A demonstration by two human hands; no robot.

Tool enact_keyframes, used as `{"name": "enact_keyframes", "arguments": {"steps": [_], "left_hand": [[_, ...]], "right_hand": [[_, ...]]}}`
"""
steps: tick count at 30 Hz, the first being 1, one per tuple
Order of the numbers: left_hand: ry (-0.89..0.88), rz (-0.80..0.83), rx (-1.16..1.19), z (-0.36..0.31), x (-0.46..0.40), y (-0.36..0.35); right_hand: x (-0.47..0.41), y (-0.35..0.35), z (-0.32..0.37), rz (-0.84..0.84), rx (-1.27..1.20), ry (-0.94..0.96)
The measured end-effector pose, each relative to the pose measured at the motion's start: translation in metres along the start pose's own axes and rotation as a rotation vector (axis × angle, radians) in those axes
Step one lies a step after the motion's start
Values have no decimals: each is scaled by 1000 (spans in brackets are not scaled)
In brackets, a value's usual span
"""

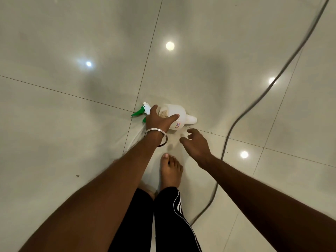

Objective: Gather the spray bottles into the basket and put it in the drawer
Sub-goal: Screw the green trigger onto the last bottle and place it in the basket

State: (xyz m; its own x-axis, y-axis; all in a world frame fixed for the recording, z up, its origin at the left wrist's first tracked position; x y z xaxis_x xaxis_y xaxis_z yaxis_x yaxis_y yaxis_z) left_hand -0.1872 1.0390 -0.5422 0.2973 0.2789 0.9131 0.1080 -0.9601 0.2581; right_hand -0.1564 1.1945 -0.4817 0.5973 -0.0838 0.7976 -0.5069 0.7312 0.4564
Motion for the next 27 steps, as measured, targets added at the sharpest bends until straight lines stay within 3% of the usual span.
{"name": "enact_keyframes", "arguments": {"steps": [10, 18, 27], "left_hand": [[-15, -17, -16, 6, -2, -7], [110, 215, 579, 28, 20, 46], [225, 262, 872, 109, 8, 170]], "right_hand": [[-4, -11, 4, 23, 14, 49], [7, -25, -2, 59, 57, -9], [-26, -70, 51, 39, 13, 36]]}}
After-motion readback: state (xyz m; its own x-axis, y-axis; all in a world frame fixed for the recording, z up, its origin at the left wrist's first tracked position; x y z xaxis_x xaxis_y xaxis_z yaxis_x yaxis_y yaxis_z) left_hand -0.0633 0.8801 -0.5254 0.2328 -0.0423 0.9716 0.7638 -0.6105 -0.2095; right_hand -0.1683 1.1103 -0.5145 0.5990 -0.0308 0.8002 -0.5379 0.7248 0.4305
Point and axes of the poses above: each hand's wrist, its own x-axis away from the middle knuckle, its own y-axis out of the back of the hand, z = x × y, the point moved 5 cm from there along -x, towards the middle knuckle, and after that the axes turned 10 degrees about y, right-handed, at the moved point
